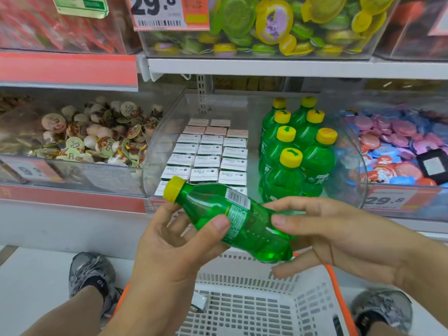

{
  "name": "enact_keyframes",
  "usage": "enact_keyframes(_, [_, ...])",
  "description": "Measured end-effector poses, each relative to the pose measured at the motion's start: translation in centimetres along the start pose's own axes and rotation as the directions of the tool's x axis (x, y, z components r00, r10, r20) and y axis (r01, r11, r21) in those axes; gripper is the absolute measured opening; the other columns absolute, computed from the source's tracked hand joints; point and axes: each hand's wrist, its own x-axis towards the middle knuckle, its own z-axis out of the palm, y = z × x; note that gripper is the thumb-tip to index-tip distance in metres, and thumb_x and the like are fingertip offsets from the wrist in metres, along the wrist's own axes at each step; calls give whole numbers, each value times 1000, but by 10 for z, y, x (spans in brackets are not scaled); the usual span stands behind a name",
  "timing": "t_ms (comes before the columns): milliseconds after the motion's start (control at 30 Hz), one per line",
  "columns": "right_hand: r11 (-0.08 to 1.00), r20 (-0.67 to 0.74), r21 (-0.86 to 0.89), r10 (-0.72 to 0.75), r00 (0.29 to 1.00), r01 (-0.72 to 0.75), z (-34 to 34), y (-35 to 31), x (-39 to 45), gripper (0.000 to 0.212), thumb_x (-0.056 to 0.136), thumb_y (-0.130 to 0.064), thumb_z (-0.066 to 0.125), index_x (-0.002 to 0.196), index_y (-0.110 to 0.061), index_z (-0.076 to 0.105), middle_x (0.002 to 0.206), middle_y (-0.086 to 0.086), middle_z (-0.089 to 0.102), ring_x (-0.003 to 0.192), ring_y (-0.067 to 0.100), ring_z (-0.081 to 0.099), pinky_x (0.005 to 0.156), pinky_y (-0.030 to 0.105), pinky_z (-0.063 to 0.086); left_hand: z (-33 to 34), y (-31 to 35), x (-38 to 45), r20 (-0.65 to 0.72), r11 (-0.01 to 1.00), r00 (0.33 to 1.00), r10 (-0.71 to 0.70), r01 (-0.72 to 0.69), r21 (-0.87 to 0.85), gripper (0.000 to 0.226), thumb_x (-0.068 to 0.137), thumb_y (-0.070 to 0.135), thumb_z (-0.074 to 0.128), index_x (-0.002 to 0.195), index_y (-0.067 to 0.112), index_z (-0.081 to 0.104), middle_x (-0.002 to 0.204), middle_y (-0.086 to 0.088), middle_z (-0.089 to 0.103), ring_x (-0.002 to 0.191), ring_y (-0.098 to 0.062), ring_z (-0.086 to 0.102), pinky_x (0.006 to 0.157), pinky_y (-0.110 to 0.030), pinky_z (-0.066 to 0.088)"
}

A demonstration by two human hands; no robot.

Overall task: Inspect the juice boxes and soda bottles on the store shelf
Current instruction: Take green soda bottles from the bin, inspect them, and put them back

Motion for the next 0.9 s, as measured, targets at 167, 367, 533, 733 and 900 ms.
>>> enact_keyframes(167, [992, -154, 0, -126, 980, 128, -6, 0, -6, 52, 56, -35, 87, 98, -7, 77, 110, 12, 73, 100, 28, 61, 69, 41, 61, -5, 22, 8, 183, 979, 966, -181, 161, 122, 73, 40, 62, 89, 98, 18, 79, 108, -19, 74, 98, -36, 72, 73, -46, 61])
enact_keyframes(367, [932, -233, -157, -357, 904, 327, -7, 1, -16, 56, 47, -33, 87, 100, -18, 78, 104, 9, 77, 90, 19, 74, 69, 24, 60, -10, 21, 4, 386, 862, 854, -348, 129, 490, 61, 58, 50, 88, 109, 18, 74, 103, -17, 76, 94, -32, 74, 77, -30, 59])
enact_keyframes(533, [868, -181, -265, -473, 862, 420, 0, 6, -21, 62, 45, -21, 100, 102, -30, 77, 106, -3, 77, 105, 9, 71, 81, 17, 56, -4, 9, 0, 398, 852, 887, -234, -10, 523, 72, 59, 74, 75, 120, 36, 68, 108, -13, 75, 99, -39, 70, 79, -50, 59])
enact_keyframes(733, [809, -62, -181, -576, 815, 559, 10, 9, -20, 67, 35, 4, 87, 99, -15, 77, 106, 7, 77, 103, 20, 73, 83, 29, 60, 0, 6, -5, 494, 870, 869, -22, -227, 437, 57, 73, 49, 80, 124, 27, 66, 121, -5, 71, 109, -27, 69, 89, -36, 56])
enact_keyframes(900, [753, 83, -238, -614, 785, 613, 7, 9, -18, 74, 43, 6, 88, 112, -15, 74, 116, 4, 75, 115, 19, 68, 97, 25, 53, 0, 7, -5, 512, 794, 847, 142, -406, 453, 57, 67, 36, 88, 120, 31, 68, 119, 3, 72, 110, -18, 69, 94, -28, 54])
